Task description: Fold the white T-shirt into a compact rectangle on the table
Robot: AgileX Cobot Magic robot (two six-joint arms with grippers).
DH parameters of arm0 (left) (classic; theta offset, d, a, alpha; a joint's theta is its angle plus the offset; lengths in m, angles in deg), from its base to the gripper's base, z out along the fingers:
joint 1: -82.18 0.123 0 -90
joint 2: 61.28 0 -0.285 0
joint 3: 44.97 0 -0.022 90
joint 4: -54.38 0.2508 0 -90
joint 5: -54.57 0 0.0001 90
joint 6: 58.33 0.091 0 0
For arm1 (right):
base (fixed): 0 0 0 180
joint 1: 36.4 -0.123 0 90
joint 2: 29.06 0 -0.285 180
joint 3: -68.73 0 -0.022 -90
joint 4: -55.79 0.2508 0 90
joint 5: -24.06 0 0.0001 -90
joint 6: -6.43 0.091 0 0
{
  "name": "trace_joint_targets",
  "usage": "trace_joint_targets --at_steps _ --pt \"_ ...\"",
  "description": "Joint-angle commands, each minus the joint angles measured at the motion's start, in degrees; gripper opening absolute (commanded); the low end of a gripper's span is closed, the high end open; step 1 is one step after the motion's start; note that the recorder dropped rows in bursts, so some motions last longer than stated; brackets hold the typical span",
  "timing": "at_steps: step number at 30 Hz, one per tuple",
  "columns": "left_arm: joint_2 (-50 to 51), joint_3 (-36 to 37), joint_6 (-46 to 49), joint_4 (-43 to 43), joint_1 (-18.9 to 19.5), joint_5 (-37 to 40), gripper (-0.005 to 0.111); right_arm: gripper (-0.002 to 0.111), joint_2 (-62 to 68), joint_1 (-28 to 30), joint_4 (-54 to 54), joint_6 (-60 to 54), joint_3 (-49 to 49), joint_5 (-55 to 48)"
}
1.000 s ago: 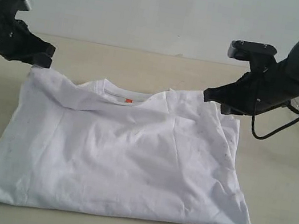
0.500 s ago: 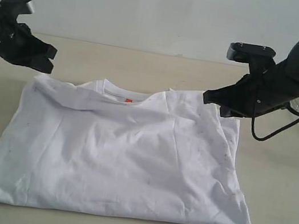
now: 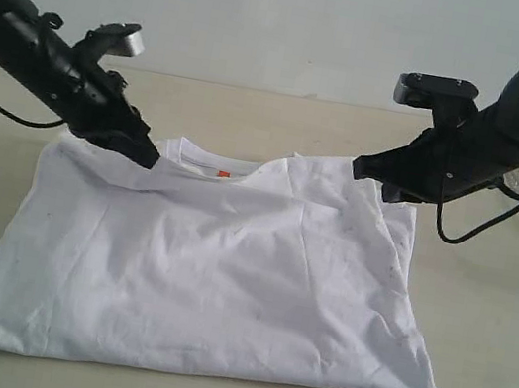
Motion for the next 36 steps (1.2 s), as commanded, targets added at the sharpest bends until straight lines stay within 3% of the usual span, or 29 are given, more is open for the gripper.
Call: trace_joint_targets --at_steps 1,6,12,18,20,25,36 --pt "2.2 -0.8 -0.8 -0.6 -1.2 -1.2 0.005 0.0 -0.5 0.4 -0.4 -0.4 -0.2 -0.1" --pt "4.5 -0.9 -1.1 -0.5 -1.2 -6.3 0.005 0.0 -0.5 0.4 -0.4 -0.5 -0.2 -0.1" --pt "6.0 -1.6 -1.7 -1.0 -1.2 -17.5 0.005 0.0 -0.5 0.4 -0.4 -0.5 -0.2 -0.7" --pt "8.8 -9.7 -6.6 -1.0 -1.2 -17.9 0.005 0.0 -0.5 0.4 -0.3 -0.5 -0.2 -1.6" --pt "8.8 -12.2 -7.5 0.5 -1.2 -16.3 0.005 0.0 -0.5 0.4 -0.3 -0.4 -0.2 -2.1" --pt "7.2 -18.1 -15.4 15.8 -1.2 -2.0 0.005 0.0 -0.5 0.4 0.7 -0.5 -0.2 -1.1" --pt "2.2 -18.0 -21.4 16.0 -1.2 8.7 0.005 0.0 6.8 -2.4 6.2 -3.7 7.3 -0.2"
